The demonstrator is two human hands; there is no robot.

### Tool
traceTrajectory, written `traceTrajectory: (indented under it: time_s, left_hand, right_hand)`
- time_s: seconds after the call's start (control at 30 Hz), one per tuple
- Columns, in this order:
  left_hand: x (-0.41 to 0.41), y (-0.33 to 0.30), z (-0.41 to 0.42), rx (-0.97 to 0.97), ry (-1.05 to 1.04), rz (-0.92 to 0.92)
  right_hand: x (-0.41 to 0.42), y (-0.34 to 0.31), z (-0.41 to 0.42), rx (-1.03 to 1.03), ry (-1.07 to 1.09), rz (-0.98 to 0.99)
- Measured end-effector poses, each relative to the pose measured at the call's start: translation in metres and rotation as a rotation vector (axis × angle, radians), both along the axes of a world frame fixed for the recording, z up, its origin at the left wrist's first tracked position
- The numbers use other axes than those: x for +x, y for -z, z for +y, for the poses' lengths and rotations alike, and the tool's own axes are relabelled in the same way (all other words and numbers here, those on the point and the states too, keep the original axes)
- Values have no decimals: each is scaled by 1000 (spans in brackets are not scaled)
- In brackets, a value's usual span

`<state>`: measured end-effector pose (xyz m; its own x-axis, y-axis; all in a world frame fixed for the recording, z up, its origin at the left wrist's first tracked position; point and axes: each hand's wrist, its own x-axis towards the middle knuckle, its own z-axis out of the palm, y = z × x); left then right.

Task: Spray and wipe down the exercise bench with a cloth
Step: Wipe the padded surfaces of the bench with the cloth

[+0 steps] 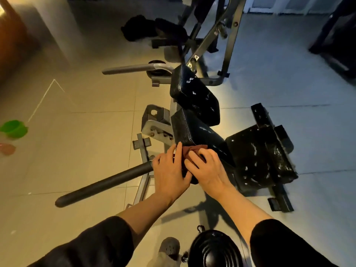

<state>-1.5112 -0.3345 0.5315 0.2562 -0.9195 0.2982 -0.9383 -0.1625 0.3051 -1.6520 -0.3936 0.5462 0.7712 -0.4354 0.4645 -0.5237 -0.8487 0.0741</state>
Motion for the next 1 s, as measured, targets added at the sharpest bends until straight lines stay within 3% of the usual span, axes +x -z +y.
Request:
traceTrajectory:
  time_s: [0.13, 0.23, 0.37, 0.5, 0.57, 0.63, 0.77, 1.0]
  left_hand:
    - [-8, 8, -5, -17, -107, -56]
    - [-17, 7, -10, 7, -202, -94]
    - [-36, 1, -14, 27, -337, -32]
    - [-49, -8, -15, 129, -363, -6]
    - [-50, -10, -14, 196, -371, -33]
    - [-53, -8, -13, 202, -383, -73]
    - [-55, 0, -16, 128, -391, -104]
    - [-48, 19, -17, 0, -350, -154]
  right_hand:
    - [-37, 33, -19, 115, 75, 77]
    - [-54, 42, -26, 158, 17, -13]
    - [-37, 16, -38, 46, -290, -203]
    - [-39, 12, -66, -23, -465, 68]
    - [-50, 18, -76, -33, -500, 138]
    - [-58, 25, -75, -39, -521, 78]
    - [-36, 30, -66, -149, -504, -109]
    - [-43, 63, -94, -402, -606, -146]
